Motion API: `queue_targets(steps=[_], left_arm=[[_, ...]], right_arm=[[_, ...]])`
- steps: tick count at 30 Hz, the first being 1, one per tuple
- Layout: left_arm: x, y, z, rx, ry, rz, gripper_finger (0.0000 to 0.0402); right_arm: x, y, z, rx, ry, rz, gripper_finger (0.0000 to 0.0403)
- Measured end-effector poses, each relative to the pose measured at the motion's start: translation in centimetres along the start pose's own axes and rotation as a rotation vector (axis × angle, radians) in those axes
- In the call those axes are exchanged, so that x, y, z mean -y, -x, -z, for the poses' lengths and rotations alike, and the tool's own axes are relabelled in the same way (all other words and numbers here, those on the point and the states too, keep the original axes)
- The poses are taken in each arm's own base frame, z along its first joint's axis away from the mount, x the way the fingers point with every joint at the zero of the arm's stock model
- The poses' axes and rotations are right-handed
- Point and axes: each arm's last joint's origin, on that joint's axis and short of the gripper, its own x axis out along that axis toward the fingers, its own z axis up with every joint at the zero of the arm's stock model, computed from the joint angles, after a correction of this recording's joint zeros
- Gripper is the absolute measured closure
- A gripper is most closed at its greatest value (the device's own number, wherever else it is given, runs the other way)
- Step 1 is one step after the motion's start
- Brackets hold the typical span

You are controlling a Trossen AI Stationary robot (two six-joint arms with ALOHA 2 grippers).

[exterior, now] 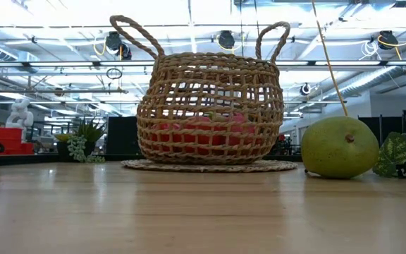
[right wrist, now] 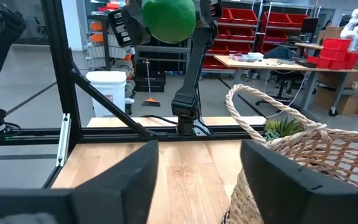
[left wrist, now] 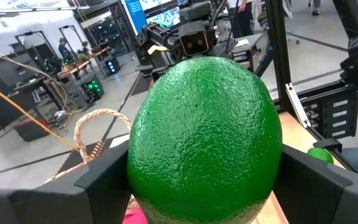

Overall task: Build produce basket
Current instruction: Put the middle green lime into the basket

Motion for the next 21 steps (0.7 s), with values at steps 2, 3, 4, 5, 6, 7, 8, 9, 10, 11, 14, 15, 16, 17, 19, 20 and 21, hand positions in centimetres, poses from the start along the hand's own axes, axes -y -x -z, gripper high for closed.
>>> queue_targets(steps=[2,3,4,5,6,7,8,9,10,11,14,15,16,17,19,20,21], left_arm=[[0.00,0.00,0.00,0.000,0.000,0.000,0.0077],[0.00,0.00,0.00,0.000,0.001,0.000,0.0078],[0.00,0.00,0.00,0.000,0.001,0.000,0.0077],[0.00,0.00,0.00,0.000,0.001,0.000,0.0077],[0.00,0.00,0.00,0.000,0.001,0.000,0.0078],[0.00,0.00,0.00,0.000,0.001,0.000,0.0078],[0.00,0.00,0.00,0.000,0.001,0.000,0.0077],[0.00,0.00,-0.01,0.000,0.004,0.000,0.0078],[-0.01,0.00,0.00,0.000,0.009,0.000,0.0078],[-0.01,0.00,-0.02,0.002,0.014,-0.001,0.0077],[-0.01,0.00,-0.06,0.006,0.037,-0.001,0.0077],[-0.01,0.00,-0.05,0.005,0.038,-0.001,0.0077],[-0.01,-0.01,-0.05,0.005,0.038,-0.001,0.0078],[-0.01,-0.01,-0.05,0.004,0.038,-0.001,0.0078],[-0.01,-0.01,-0.04,0.004,0.044,-0.001,0.0077],[0.00,-0.01,-0.04,0.004,0.060,0.000,0.0078],[-0.01,-0.01,-0.06,0.006,0.081,-0.001,0.0077]], right_arm=[[0.00,0.00,0.00,0.000,0.000,0.000,0.0202],[0.00,0.00,0.00,0.000,0.000,0.000,0.0211],[0.00,0.00,0.00,0.000,0.000,0.000,0.0220],[0.00,0.00,0.00,0.000,0.000,0.000,0.0230],[0.00,0.00,0.00,0.000,0.000,0.000,0.0238],[0.00,0.00,0.00,0.000,0.000,-0.001,0.0246],[0.00,0.00,0.00,0.000,0.000,-0.001,0.0254],[0.00,0.00,0.00,0.000,0.000,-0.001,0.0261],[0.00,0.00,0.00,0.000,0.001,-0.001,0.0269],[0.00,0.00,0.00,0.000,0.006,-0.001,0.0276],[0.00,0.00,0.00,0.000,0.015,-0.002,0.0299],[0.00,0.00,0.00,0.000,0.015,-0.002,0.0307],[0.00,0.00,0.00,0.000,0.015,-0.002,0.0315],[0.00,0.00,0.00,0.000,0.015,-0.002,0.0324],[0.00,0.00,0.00,0.000,0.015,-0.002,0.0340],[0.00,0.00,0.00,0.000,0.015,-0.002,0.0348],[0.00,0.00,0.00,0.000,0.015,-0.002,0.0356]])
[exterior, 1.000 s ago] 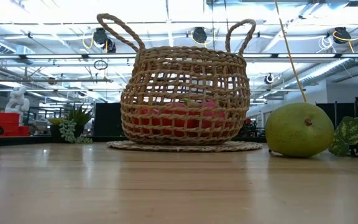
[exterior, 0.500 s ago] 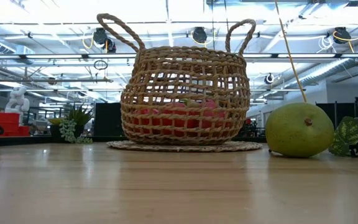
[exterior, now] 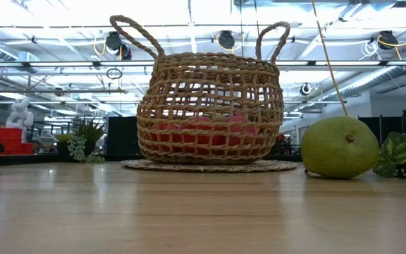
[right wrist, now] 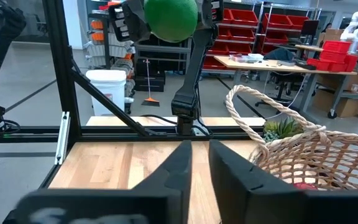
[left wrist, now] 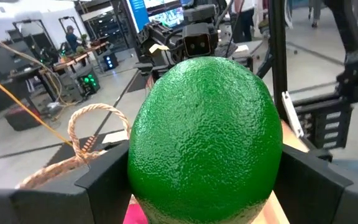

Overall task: Build produce basket
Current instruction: Put the middle green lime into the basket

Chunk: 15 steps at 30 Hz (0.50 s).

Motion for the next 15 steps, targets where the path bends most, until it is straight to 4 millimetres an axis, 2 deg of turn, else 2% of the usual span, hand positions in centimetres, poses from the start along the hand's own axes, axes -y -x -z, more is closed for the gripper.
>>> queue_targets(steps=[6,9,15], left_arm=[[-0.8,-0.4,-0.3,-0.002,0.137,-0.041,0.0078],[-1.8,-0.9,-0.8,-0.040,0.137,-0.087,0.0078],[-4.4,-3.5,-2.8,-0.142,0.107,-0.208,0.0078]], right_arm=[[0.0,0.0,0.0,0.000,0.002,-0.001,0.0397],[-0.2,0.1,0.0,0.001,0.031,-0.009,0.0400],[-0.6,0.4,-0.3,0.024,0.069,-0.029,0.0402]])
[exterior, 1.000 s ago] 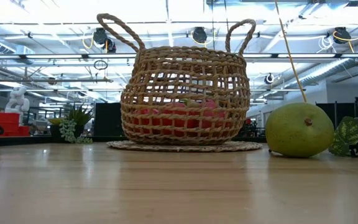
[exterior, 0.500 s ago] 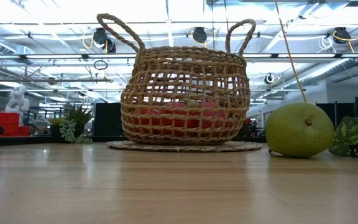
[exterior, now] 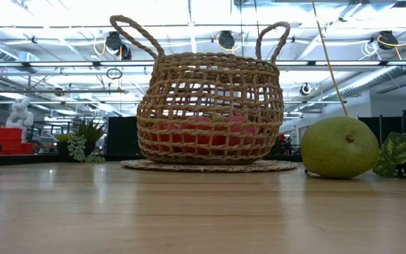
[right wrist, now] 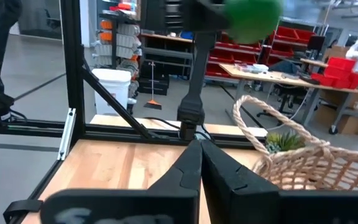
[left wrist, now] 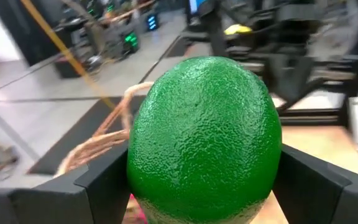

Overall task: Build produce basket
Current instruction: Put the middle green lime into the basket

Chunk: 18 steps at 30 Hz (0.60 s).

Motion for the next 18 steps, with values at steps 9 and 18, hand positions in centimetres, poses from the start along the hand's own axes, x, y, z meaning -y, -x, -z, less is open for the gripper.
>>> queue_targets(steps=[9,18], left_arm=[[-3.1,-6.4,-1.8,-0.274,-0.054,-0.110,0.0077],[-6.1,-12.4,1.2,-0.482,0.003,-0.221,0.0078]], right_arm=[[0.0,0.0,-0.1,0.010,0.005,-0.001,0.0401],[-0.1,0.0,0.1,-0.007,-0.007,-0.002,0.0401]])
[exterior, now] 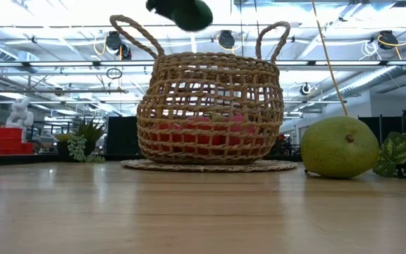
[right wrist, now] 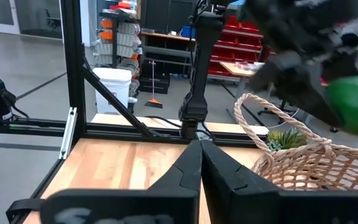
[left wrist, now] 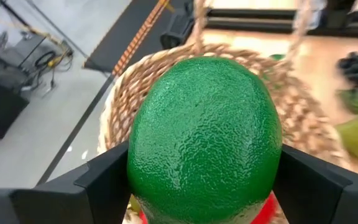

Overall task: Build produce basket
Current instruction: Put the middle green lime into the basket

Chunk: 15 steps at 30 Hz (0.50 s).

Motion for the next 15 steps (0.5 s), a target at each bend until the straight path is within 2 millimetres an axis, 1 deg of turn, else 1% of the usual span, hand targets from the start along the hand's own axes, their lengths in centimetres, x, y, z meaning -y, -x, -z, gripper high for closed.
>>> queue_targets(steps=[7,12,15], left_arm=[[0.0,-5.0,0.6,-0.071,0.007,-0.042,0.0078],[0.0,-7.8,1.4,-0.135,-0.026,-0.061,0.0077],[0.0,-8.7,1.7,-0.162,-0.078,-0.063,0.0077]], right_arm=[[0.0,0.0,0.1,-0.008,0.006,-0.001,0.0401],[0.0,0.0,0.1,-0.008,0.006,-0.001,0.0401],[0.0,0.0,0.1,-0.008,0.005,-0.001,0.0401]])
